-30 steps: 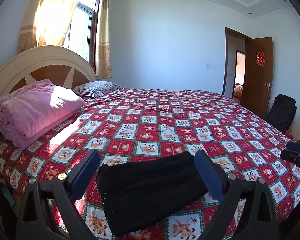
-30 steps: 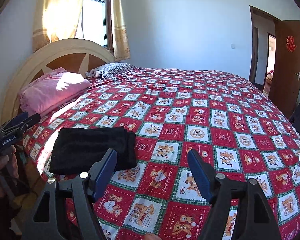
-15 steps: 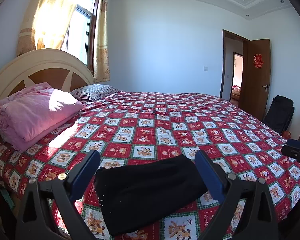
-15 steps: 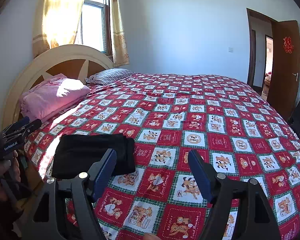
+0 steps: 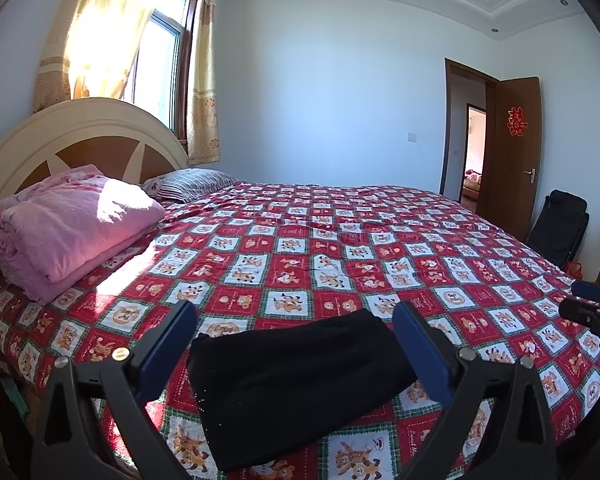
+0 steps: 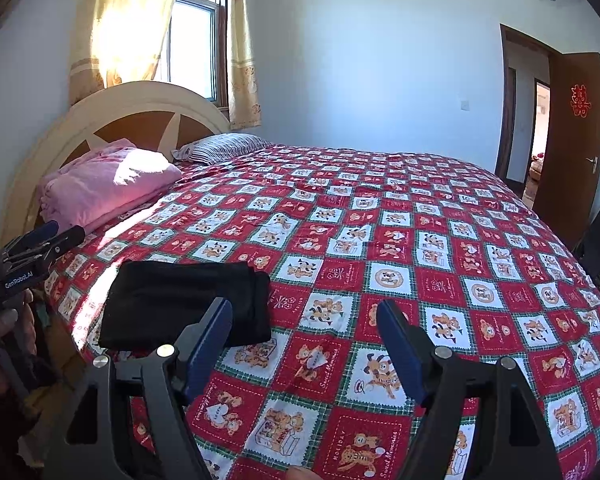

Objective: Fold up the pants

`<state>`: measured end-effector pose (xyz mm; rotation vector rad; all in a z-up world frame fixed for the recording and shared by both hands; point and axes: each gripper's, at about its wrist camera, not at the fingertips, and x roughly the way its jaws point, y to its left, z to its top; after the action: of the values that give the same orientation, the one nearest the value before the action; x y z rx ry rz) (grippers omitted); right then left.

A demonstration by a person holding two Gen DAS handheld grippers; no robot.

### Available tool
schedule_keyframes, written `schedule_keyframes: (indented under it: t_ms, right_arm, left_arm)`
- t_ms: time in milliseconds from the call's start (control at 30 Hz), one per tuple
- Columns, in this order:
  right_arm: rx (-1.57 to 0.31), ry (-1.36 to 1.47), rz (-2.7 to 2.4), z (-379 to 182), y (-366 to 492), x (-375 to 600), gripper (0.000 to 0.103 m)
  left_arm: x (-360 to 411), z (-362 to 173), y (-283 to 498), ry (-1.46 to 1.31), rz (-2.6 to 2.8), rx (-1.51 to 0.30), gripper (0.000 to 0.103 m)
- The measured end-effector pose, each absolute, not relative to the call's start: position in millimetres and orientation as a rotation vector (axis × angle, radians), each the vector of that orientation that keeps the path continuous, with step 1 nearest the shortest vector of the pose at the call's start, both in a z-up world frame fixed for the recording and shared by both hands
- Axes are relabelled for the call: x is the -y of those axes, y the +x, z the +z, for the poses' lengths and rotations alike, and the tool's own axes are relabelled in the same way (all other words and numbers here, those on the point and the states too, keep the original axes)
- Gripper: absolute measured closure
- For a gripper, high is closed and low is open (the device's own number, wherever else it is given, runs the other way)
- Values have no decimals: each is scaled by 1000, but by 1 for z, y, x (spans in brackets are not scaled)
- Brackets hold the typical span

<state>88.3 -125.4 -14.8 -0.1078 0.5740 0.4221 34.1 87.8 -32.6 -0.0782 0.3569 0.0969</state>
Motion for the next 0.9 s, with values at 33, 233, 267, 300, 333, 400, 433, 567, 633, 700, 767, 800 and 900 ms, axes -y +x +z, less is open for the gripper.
schedule_keyframes:
  t_ms: [33, 233, 267, 300, 333, 400, 433, 567, 633, 700, 767, 800, 900]
  right_arm:
    - [-571, -110, 421, -15, 88, 125, 27]
    - [-560, -119, 416, -14, 86, 125, 27]
    - [-559, -123, 414, -15, 86, 125, 27]
    - [-557, -125, 412, -15, 86, 125, 27]
    - [-556, -127, 411, -15, 86, 125, 27]
    - [-555, -132, 409, -15, 86, 125, 27]
    - [-554, -134, 409, -15, 87, 125, 27]
    - [-547, -148, 405, -15, 85, 124, 27]
    - [-546, -157, 403, -16, 85, 123, 27]
    - [-546, -168, 401, -18, 84, 121, 27]
    - [-547, -177, 400, -20, 84, 119, 27]
    - [-548, -180, 400, -20, 84, 118, 27]
    - [-553, -184, 400, -22, 85, 117, 27]
  left_arm:
    - [-87, -33, 34, -77, 98, -355, 0]
    - [-83, -28, 31, -63, 108, -332, 0]
    - [-82, -28, 31, -62, 108, -329, 0]
    - [-82, -27, 31, -62, 104, -328, 0]
    - [-82, -27, 30, -67, 103, -325, 0]
    - [-82, -26, 30, -80, 107, -320, 0]
    - [-82, -26, 31, -83, 112, -322, 0]
    - [-80, -28, 33, -72, 140, -332, 0]
    - [-80, -29, 34, -72, 148, -334, 0]
    - [-78, -31, 36, -64, 144, -345, 0]
    - [-77, -33, 35, -62, 133, -349, 0]
    - [-76, -34, 35, -62, 127, -349, 0]
    - [-75, -36, 37, -61, 114, -361, 0]
